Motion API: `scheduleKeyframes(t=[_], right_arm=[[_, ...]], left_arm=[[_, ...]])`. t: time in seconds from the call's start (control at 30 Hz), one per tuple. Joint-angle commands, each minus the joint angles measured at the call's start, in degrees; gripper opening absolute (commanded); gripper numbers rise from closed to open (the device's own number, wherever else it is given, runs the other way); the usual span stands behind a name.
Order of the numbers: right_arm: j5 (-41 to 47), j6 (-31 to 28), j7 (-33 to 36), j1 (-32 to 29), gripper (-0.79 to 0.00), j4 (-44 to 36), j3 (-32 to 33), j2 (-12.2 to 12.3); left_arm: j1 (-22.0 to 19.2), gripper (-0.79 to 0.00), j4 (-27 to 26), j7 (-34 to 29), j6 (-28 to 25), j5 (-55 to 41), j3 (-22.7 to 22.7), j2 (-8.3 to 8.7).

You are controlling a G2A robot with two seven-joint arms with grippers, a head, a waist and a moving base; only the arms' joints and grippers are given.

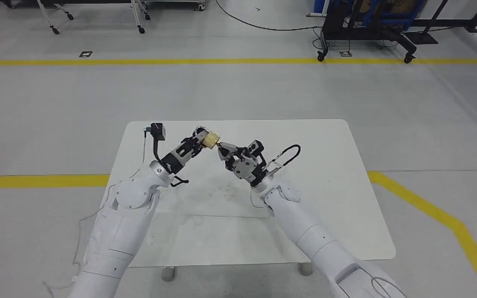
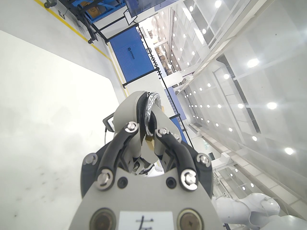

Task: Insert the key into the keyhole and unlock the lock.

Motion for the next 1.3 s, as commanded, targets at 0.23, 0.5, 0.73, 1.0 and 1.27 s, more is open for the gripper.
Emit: scheduleKeyframes(t=[0.23, 0.5, 0.73, 1.0, 1.27], right_arm=[[-1.6, -0.5, 0.5, 0.3, -0.785, 1.2, 0.4, -0.3], [-6.4, -5.4, 0.5, 0.9, -0.486, 1.6, 0.3, -0.3], [-10.2, -11.7, 1.6, 1.0, -0.428, 0.9, 0.7, -0.4], [-18.9, -18.3, -0.4, 1.9, -0.437, 1.3, 0.0, -0.2], [-25.6, -21.6, -3.9, 2.1, -0.474, 0.7, -0.3, 0.0]], left_arm=[[0.3, -0.785, -0.3, 0.8, -1.2, 1.1, -0.2, 0.03], [0.2, -0.785, -0.1, 0.5, -1.4, 1.0, -0.3, 0.04], [0.2, -0.785, 0.1, -0.6, -1.9, -0.3, -0.2, 0.01], [0.1, -0.785, 0.2, -1.2, -1.7, -0.7, -0.2, 0.04], [0.0, -0.785, 0.1, -1.5, -1.6, 0.5, 0.0, 0.08]])
